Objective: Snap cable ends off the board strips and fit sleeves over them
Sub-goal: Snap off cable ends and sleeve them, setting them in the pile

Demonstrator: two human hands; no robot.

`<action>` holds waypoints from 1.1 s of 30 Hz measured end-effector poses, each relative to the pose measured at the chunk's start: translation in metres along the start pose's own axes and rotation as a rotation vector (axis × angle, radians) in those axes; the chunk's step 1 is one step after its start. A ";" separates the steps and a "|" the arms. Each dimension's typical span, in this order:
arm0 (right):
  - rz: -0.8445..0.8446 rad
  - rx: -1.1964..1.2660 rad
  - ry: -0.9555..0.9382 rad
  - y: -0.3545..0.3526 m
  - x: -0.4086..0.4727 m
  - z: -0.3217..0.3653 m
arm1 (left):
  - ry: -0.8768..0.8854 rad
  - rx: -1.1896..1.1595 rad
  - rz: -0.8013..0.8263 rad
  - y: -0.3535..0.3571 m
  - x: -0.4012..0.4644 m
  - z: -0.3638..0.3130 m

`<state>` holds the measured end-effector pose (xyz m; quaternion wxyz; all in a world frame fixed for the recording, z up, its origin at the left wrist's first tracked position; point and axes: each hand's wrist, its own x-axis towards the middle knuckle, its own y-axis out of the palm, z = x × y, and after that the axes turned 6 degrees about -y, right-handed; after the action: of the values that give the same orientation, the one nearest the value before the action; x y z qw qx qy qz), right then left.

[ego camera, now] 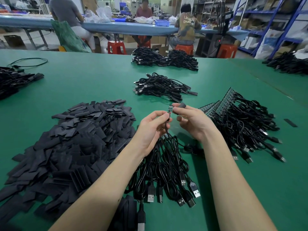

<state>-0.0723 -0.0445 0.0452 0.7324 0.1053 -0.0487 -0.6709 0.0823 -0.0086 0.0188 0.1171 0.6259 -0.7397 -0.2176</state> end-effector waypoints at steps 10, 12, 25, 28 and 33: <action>0.099 0.120 -0.018 0.001 -0.004 0.008 | -0.008 -0.009 0.001 0.000 0.000 0.000; 0.081 0.149 -0.067 -0.002 -0.005 0.009 | -0.013 -0.009 -0.001 0.000 0.000 0.000; 0.045 0.129 -0.248 -0.004 -0.008 0.009 | -0.008 -0.008 0.021 -0.001 -0.001 -0.001; 0.057 0.112 -0.226 -0.002 -0.010 0.009 | -0.003 0.007 0.028 -0.001 -0.001 -0.001; 0.053 0.173 -0.232 -0.003 -0.012 0.012 | -0.005 0.038 0.040 -0.001 -0.001 -0.003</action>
<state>-0.0787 -0.0338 0.0572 0.7275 0.0883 -0.1933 -0.6523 0.0843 -0.0087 0.0212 0.1077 0.6124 -0.7564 -0.2030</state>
